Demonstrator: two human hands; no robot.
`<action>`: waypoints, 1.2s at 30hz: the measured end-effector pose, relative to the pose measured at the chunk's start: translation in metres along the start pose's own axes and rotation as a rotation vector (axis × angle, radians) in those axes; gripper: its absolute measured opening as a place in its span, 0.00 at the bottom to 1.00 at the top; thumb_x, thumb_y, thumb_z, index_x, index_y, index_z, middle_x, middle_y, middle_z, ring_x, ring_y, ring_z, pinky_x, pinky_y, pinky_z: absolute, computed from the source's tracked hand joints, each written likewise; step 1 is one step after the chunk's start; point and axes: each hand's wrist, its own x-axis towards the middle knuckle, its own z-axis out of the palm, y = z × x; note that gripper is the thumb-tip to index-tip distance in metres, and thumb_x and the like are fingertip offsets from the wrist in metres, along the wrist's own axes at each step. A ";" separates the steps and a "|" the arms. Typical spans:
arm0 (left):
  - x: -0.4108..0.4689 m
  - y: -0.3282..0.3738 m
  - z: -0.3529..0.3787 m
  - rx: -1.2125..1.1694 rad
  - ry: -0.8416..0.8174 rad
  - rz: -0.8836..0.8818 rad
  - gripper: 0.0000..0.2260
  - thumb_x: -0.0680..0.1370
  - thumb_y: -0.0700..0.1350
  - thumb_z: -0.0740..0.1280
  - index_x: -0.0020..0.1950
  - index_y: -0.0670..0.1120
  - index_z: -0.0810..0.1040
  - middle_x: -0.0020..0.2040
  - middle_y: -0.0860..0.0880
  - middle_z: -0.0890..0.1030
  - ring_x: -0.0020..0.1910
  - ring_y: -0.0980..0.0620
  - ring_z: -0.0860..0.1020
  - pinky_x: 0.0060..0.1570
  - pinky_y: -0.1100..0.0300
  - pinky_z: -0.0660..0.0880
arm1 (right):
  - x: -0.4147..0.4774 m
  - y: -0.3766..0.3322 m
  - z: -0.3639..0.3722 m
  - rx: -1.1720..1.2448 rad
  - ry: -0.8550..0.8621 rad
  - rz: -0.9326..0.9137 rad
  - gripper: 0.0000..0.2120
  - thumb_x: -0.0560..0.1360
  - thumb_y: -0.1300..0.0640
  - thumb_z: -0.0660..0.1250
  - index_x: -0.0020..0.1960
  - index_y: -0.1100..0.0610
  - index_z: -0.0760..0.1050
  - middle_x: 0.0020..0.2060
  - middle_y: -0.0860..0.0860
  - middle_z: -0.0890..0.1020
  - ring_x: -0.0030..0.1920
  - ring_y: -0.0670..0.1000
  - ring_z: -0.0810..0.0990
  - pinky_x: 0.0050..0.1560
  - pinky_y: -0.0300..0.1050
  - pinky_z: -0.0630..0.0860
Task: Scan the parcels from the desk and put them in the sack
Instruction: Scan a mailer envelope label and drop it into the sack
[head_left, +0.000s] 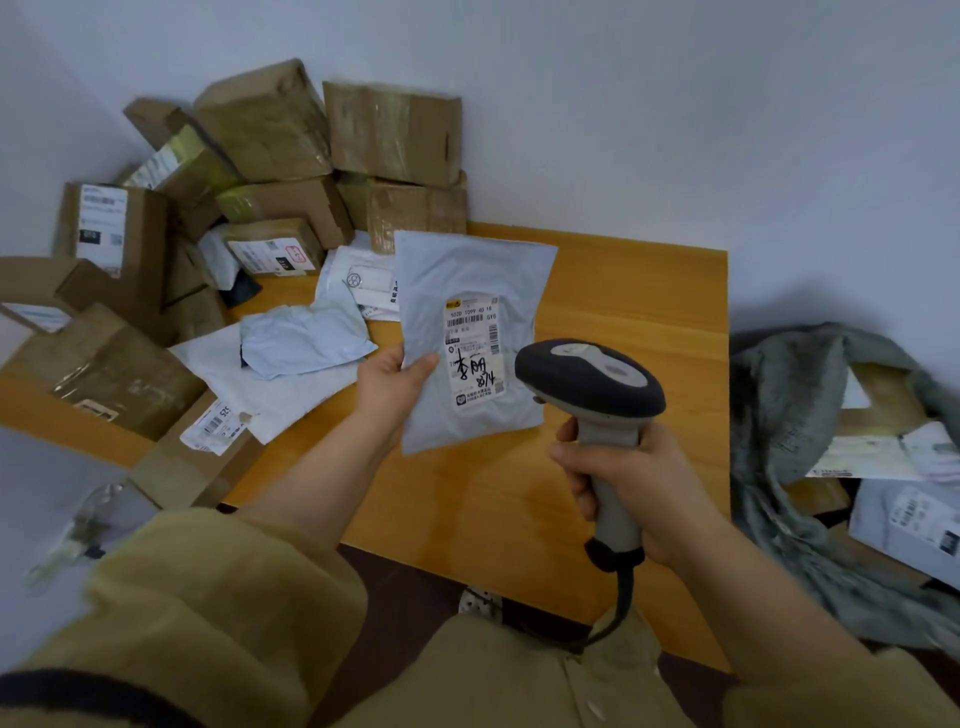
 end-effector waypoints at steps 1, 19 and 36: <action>0.001 0.003 0.002 0.002 -0.003 0.014 0.08 0.77 0.37 0.68 0.55 0.42 0.79 0.46 0.47 0.83 0.41 0.52 0.82 0.42 0.58 0.81 | -0.002 -0.002 -0.001 -0.002 0.003 -0.018 0.06 0.72 0.67 0.70 0.39 0.61 0.74 0.25 0.55 0.74 0.23 0.51 0.71 0.25 0.42 0.71; 0.007 0.031 0.026 0.008 -0.036 0.078 0.11 0.77 0.35 0.67 0.59 0.36 0.77 0.51 0.41 0.82 0.41 0.51 0.81 0.49 0.54 0.80 | -0.005 -0.009 -0.016 0.000 0.028 -0.070 0.06 0.72 0.67 0.70 0.39 0.61 0.74 0.24 0.54 0.74 0.21 0.50 0.70 0.25 0.41 0.71; 0.005 0.035 0.034 0.028 -0.059 0.079 0.09 0.77 0.35 0.67 0.57 0.38 0.79 0.44 0.47 0.82 0.38 0.54 0.82 0.44 0.59 0.81 | 0.004 -0.005 -0.017 0.015 0.033 -0.089 0.07 0.73 0.67 0.69 0.38 0.61 0.73 0.25 0.55 0.74 0.22 0.51 0.70 0.26 0.42 0.71</action>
